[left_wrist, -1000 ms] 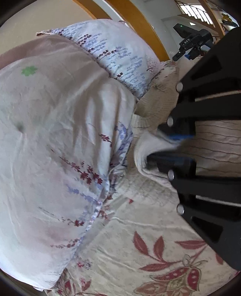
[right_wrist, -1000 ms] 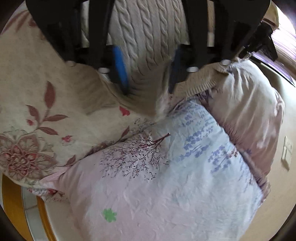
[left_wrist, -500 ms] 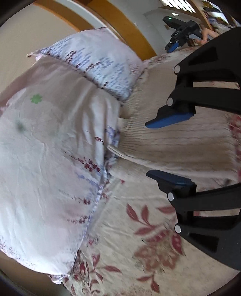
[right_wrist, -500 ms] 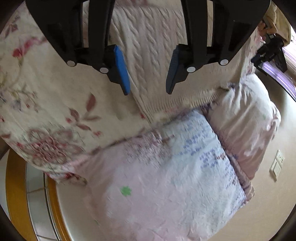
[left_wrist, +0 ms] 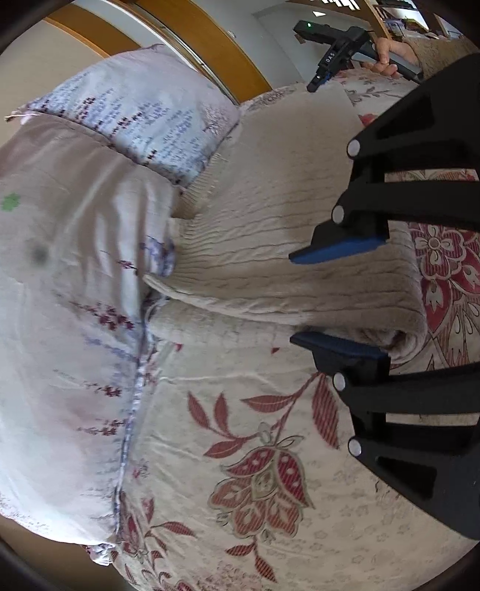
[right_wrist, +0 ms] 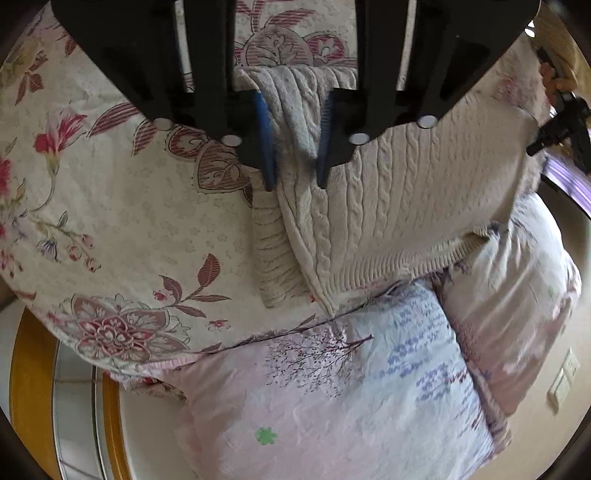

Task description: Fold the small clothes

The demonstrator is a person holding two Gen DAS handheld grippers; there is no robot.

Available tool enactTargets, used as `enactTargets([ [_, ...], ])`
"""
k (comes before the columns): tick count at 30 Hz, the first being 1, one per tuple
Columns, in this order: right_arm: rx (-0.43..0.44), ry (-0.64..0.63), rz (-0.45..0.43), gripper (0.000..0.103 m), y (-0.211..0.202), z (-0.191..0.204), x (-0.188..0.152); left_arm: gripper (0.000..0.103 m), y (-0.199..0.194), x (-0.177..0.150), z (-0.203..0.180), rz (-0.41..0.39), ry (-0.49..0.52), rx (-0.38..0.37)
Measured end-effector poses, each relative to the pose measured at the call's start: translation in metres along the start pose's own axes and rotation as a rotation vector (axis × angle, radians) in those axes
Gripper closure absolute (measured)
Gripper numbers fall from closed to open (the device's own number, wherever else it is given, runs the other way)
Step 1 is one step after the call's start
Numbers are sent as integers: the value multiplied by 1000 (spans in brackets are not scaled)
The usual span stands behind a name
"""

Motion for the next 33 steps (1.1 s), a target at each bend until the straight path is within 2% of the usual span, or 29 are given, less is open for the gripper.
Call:
enactTargets([
  [2,-8,-21,-9,91,0,3,-2,78,3,-2,2,5,1,9],
  [3,-15,-25,-18,92,-1,3,-3,85,3,-2,4,3,-2,11],
  [6,-28,-16,-66,93,-12,3,-3,92,-1,-1,8,-4,-28,-15],
  [11,-18,13,-113,93,-35,-1,-3,94,-7,0,9,-3,-31,-37],
  [15,-49,13,-102,93,-40,-5,-12,94,-8,-2,11,4,-37,-56],
  [18,-98,1,-92,93,-35,-9,-17,95,-10,-4,11,9,-33,-64],
  [22,-163,-20,-31,93,-9,-11,-19,95,-12,-9,10,15,-19,-56],
  [26,-184,-45,-9,92,-1,-6,-20,95,-14,-13,13,16,-15,-45],
  [29,-181,-34,1,90,-5,-7,-19,90,-14,-11,11,13,-8,-40],
  [31,-186,-19,-14,78,-14,-6,-17,85,-17,-7,10,-1,-9,-38],
  [33,-169,-32,-64,73,-23,1,-12,73,-20,-3,8,-24,-7,-38],
])
Point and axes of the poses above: each gripper's, at about its wrist camera, not at the fingertips, and y roughly the way its jaws point, z to its left, x to its top, the point moved 4 cm from there along y, roughly the way its jaws point, and after that the axes turned 14 degrees about -x, right-handed, at the moved point
